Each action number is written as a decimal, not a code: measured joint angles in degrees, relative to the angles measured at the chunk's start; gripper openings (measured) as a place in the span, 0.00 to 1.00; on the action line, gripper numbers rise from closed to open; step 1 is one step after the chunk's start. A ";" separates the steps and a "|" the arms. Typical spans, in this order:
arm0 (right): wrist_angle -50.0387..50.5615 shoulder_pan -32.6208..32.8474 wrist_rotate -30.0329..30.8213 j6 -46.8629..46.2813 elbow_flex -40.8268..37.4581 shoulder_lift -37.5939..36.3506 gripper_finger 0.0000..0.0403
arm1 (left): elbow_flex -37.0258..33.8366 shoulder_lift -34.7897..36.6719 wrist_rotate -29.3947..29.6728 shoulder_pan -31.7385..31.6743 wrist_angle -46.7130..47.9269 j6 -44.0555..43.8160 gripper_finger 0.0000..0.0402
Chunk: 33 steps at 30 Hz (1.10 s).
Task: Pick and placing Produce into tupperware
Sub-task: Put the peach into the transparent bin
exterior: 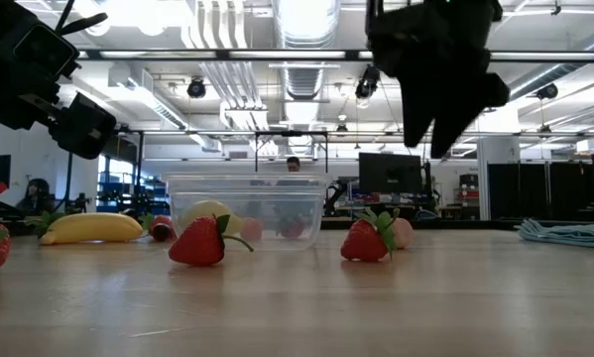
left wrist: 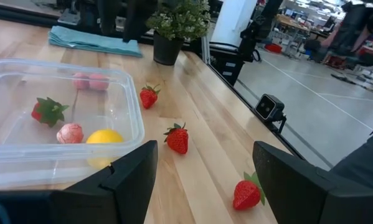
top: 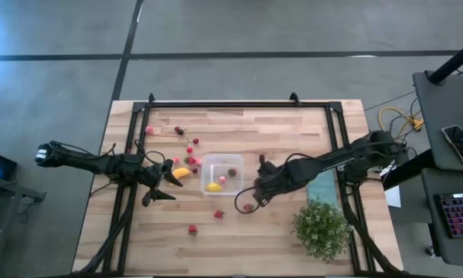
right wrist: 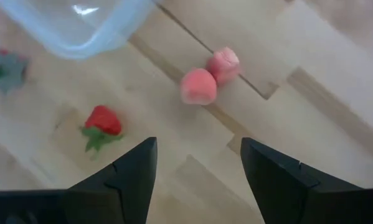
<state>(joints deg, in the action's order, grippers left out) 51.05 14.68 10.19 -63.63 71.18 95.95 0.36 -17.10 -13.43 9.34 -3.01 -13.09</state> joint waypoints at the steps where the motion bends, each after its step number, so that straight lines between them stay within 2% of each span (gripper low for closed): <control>1: -1.07 -0.42 -0.08 -1.66 -1.13 -0.14 0.55 | 0.00 0.00 0.02 0.01 0.00 0.00 0.62; 7: -8.34 -3.44 -1.58 -7.74 -5.71 0.81 0.55 | 0.00 -0.11 0.01 0.01 0.00 0.01 0.62; 14: -9.95 -7.34 -1.93 -15.21 -8.32 2.04 0.55 | 0.00 -0.11 0.01 0.00 0.00 0.01 0.62; 21: -10.35 -9.51 -1.38 -15.50 -7.94 2.47 0.55 | 0.00 -0.09 0.00 0.00 0.00 0.01 0.62; 27: -16.17 -10.86 -1.52 -17.76 -7.94 2.61 0.52 | 0.00 -0.04 0.00 0.00 0.00 0.01 0.62; 33: -15.63 -11.38 -1.88 -16.38 -8.86 4.78 0.49 | 0.00 -0.13 0.01 0.02 0.00 0.01 0.62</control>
<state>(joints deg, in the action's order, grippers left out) 35.43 3.31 8.31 -80.00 62.32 100.73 0.36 -17.23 -13.43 9.36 -3.01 -13.08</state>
